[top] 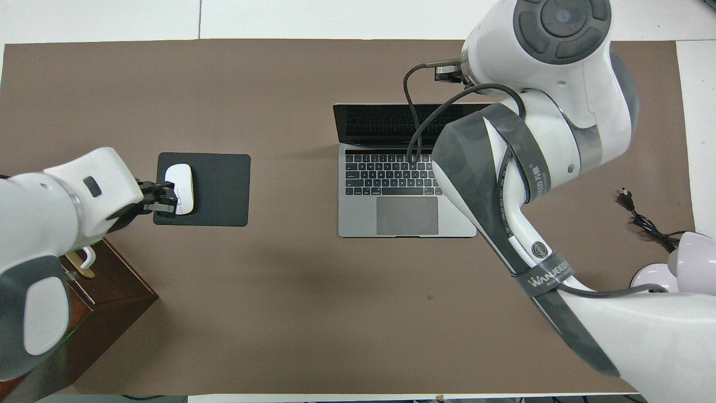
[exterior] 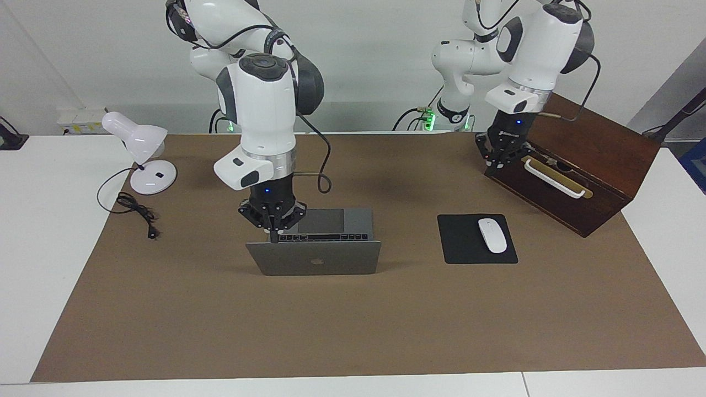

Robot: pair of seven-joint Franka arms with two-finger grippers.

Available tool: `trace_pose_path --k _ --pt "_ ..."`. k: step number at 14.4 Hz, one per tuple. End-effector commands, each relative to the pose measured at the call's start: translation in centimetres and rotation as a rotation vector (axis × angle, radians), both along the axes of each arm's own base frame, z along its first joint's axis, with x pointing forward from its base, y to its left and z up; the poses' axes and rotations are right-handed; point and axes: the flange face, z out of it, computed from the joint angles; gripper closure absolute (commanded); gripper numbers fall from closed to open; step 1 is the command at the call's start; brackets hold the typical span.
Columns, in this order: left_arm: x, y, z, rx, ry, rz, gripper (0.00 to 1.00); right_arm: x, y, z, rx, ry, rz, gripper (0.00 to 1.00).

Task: Close laptop with both arms
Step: 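Swing the right gripper over the laptop screen while the left gripper advances, then move the left gripper to the laptop's near edge while the right gripper hovers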

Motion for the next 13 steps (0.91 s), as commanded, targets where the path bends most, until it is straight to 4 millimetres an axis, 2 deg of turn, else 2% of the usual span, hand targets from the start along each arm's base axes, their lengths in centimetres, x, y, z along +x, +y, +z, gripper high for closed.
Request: trace_pose_path --k 1,4,8,9,11,13 --pt "-3.3 -2.8 -1.4 -0.034 -0.078 -0.073 1.00 1.1 0.0 -0.5 -0.006 -0.050 0.120 1.00" --pt "-4.8 -6.4 -2.5 -0.050 -0.125 -0.148 1.00 1.4 1.3 -1.4 -0.003 -0.067 0.192 1.00" --pt "-6.6 -10.3 -5.2 -0.113 -0.191 -0.201 1.00 1.2 2.5 -2.2 0.009 -0.062 0.208 1.00" --pt "-6.9 -11.2 -6.1 -0.119 -0.207 -0.213 1.00 1.0 3.4 -2.5 0.011 -0.059 0.219 1.00" --pt "-7.4 -13.5 -8.3 -0.137 -0.236 -0.236 1.00 1.3 3.7 -3.4 0.012 -0.054 0.221 1.00" --pt "-7.8 -16.1 -11.5 -0.168 -0.259 -0.231 1.00 1.6 3.9 -3.3 0.051 -0.082 0.204 1.00"
